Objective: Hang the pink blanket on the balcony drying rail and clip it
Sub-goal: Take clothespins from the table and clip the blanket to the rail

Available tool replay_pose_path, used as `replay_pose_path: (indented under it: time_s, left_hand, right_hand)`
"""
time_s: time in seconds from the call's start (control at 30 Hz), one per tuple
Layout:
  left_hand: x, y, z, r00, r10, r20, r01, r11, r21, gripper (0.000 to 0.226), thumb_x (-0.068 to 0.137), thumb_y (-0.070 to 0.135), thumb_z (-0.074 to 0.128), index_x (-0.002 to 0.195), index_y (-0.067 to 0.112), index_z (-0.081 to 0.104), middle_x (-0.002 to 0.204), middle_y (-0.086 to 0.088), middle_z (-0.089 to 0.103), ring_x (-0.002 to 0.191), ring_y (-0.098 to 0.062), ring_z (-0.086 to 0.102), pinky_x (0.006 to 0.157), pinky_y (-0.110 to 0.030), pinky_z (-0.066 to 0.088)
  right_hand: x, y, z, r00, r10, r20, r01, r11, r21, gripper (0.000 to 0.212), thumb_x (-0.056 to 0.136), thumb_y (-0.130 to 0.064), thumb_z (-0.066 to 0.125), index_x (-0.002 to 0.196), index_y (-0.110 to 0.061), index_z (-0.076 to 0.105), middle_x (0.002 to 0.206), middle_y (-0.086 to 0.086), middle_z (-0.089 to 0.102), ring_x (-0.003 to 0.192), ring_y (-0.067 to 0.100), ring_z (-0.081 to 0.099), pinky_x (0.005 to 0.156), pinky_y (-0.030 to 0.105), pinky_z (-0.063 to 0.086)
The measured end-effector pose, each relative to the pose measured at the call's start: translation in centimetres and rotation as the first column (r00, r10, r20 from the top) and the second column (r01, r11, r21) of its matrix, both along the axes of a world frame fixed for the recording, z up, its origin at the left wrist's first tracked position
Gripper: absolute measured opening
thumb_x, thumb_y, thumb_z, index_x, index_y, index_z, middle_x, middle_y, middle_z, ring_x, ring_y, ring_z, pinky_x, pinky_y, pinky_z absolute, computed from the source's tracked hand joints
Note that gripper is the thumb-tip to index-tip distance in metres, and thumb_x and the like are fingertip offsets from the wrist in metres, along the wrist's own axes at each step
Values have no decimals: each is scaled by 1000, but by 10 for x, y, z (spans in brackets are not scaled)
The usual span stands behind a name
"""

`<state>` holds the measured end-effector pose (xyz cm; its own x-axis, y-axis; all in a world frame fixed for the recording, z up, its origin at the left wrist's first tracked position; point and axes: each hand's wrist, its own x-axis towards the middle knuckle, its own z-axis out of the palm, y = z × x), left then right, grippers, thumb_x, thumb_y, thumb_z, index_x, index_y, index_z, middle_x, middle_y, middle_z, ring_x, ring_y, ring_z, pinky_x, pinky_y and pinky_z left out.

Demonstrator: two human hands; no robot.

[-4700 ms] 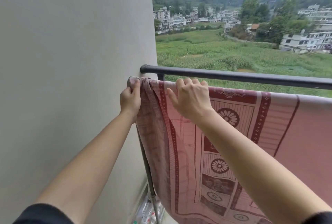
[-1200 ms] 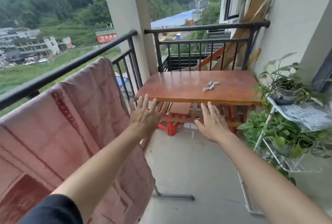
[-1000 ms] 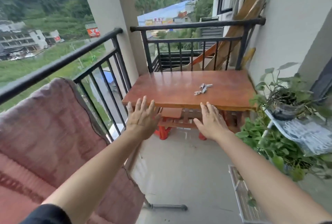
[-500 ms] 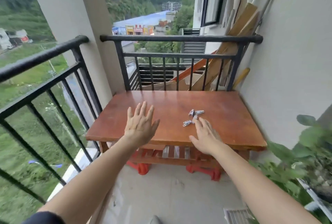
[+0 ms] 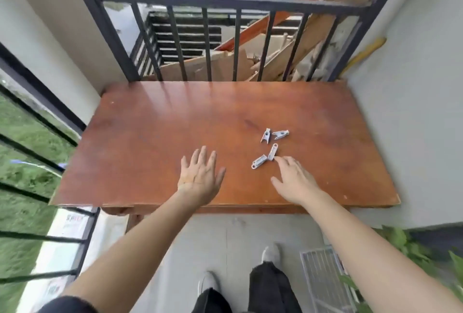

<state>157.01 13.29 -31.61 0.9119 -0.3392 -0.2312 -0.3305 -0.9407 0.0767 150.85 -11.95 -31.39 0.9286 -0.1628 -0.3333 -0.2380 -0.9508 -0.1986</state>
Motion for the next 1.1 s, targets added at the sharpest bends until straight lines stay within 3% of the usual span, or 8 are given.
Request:
replay_pose_path:
  time_s: [0.17, 0.3, 0.43, 0.53, 0.7, 0.83, 0.93, 1.1]
  left_hand:
    - [5, -16, -71, 973, 117, -201, -105, 992, 69, 65, 99, 55, 16, 154, 21, 13, 163, -9, 6, 149, -26, 9, 116, -50, 17]
    - [7, -31, -105, 906, 255, -337, -233, 967, 106, 64, 99, 54, 18, 154, 21, 14, 163, -8, 7, 149, -27, 9, 117, -49, 17]
    - [3, -49, -129, 778, 428, -459, -440, 894, 89, 64, 99, 55, 23, 153, 21, 18, 163, -6, 8, 148, -26, 9, 118, -47, 17]
    - [-2, -65, -136, 666, 512, -543, -544, 831, 116, 72, 97, 60, 25, 155, 19, 14, 163, -5, -4, 149, -26, -3, 121, -44, 11]
    - [-2, -72, -128, 600, 566, -566, -609, 781, 136, 73, 97, 61, 24, 155, 19, 11, 164, -4, -8, 150, -26, -6, 122, -42, 7]
    - [-10, -64, -106, 570, 601, -561, -681, 727, 88, 67, 99, 57, 24, 155, 22, 13, 164, -2, 1, 150, -23, -1, 122, -41, 8]
    - [-33, -52, -79, 575, 674, -464, -761, 649, -2, 64, 99, 56, 26, 154, 24, 17, 164, -1, 5, 150, -21, 2, 119, -40, 11]
    - [-118, -3, -26, 489, 810, -324, -870, 480, -113, 59, 100, 51, 31, 151, 24, 23, 163, -2, 11, 148, -23, 11, 119, -41, 15]
  right_hand:
    - [42, -1, -62, 980, 132, -145, -119, 988, 94, 61, 96, -33, 51, 151, -21, 29, 151, 4, 34, 134, 29, 41, 103, 43, 41]
    - [80, -7, -100, 958, 229, -171, -208, 969, 130, 61, 97, -24, 50, 153, -21, 26, 157, 7, 23, 136, 29, 39, 101, 43, 45]
    - [112, -21, -125, 897, 403, -182, -379, 913, 154, 59, 96, -5, 47, 152, -20, 32, 149, 9, 31, 132, 28, 42, 99, 40, 45]
    - [133, -29, -132, 858, 485, -168, -450, 869, 208, 45, 100, -7, 45, 144, -16, 45, 135, 11, 42, 119, 31, 50, 93, 43, 47]
    - [151, -31, -127, 777, 607, -169, -581, 794, 180, 33, 100, -20, 54, 132, -13, 52, 121, 12, 48, 110, 32, 58, 93, 43, 50]
    - [159, -21, -110, 741, 651, -166, -641, 759, 116, 32, 99, -33, 56, 125, -14, 57, 115, 10, 58, 106, 31, 62, 87, 41, 51]
    - [152, 3, -83, 725, 685, -69, -677, 728, 113, 34, 96, -38, 57, 118, -13, 62, 107, 11, 61, 97, 35, 66, 81, 40, 52]
    - [107, 91, -39, 592, 795, 135, -805, 575, 144, 32, 97, -37, 57, 99, -6, 63, 98, 16, 58, 84, 41, 66, 68, 44, 52]
